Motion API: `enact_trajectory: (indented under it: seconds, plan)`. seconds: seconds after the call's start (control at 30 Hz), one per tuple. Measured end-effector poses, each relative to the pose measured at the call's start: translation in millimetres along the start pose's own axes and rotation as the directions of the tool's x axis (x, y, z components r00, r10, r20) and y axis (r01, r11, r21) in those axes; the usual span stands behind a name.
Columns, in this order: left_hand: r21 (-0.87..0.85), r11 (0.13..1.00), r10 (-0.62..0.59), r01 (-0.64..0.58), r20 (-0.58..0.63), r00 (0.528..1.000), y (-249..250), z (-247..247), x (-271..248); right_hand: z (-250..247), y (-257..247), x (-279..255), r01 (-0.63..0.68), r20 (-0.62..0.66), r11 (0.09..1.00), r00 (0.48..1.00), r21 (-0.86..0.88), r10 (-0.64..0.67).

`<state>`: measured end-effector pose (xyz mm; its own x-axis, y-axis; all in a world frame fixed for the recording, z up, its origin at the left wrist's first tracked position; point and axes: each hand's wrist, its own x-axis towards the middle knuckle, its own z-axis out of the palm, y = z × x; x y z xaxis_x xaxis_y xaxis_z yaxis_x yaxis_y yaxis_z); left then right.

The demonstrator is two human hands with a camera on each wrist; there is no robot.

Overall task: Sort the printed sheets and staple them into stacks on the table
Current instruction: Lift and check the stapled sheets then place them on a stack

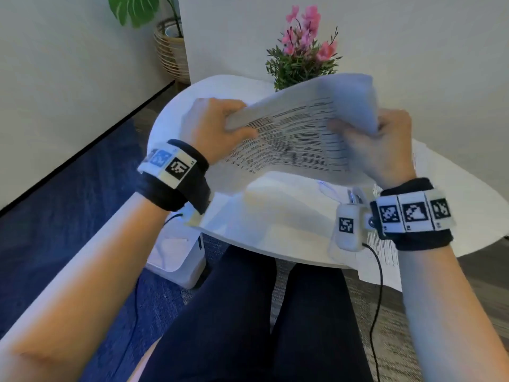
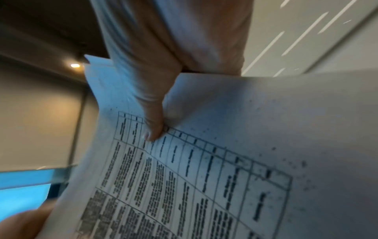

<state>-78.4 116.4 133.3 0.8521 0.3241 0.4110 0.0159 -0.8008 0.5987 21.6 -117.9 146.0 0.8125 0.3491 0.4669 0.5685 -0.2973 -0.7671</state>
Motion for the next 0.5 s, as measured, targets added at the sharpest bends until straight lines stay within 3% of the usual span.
enact_trajectory:
  seconds: [0.1,0.17,0.23,0.33,0.5]
  plan:
    - [0.041,0.992,-0.119,0.12,-0.022,0.993,-40,-13,-3,-19,26,-10,-0.162,-0.125,0.974,0.975,0.158,0.182]
    - [-0.119,0.965,-0.244,0.233,-0.091,0.966,-66,-14,-3,-24,40,-15,-0.234,-0.148,0.937,0.949,0.259,0.278]
    - [-0.377,0.879,-0.348,0.293,-0.086,0.934,-79,-9,-4,-19,47,-21,-0.279,-0.157,0.897,0.924,0.342,0.348]
    - [-0.573,0.785,-0.306,0.237,-0.026,0.952,-77,7,-8,-6,53,-26,-0.28,-0.13,0.849,0.919,0.449,0.372]
    - [-0.488,0.843,-0.278,0.227,-0.033,0.96,-80,32,-15,16,65,-35,-0.359,-0.044,0.83,0.908,0.427,0.416]
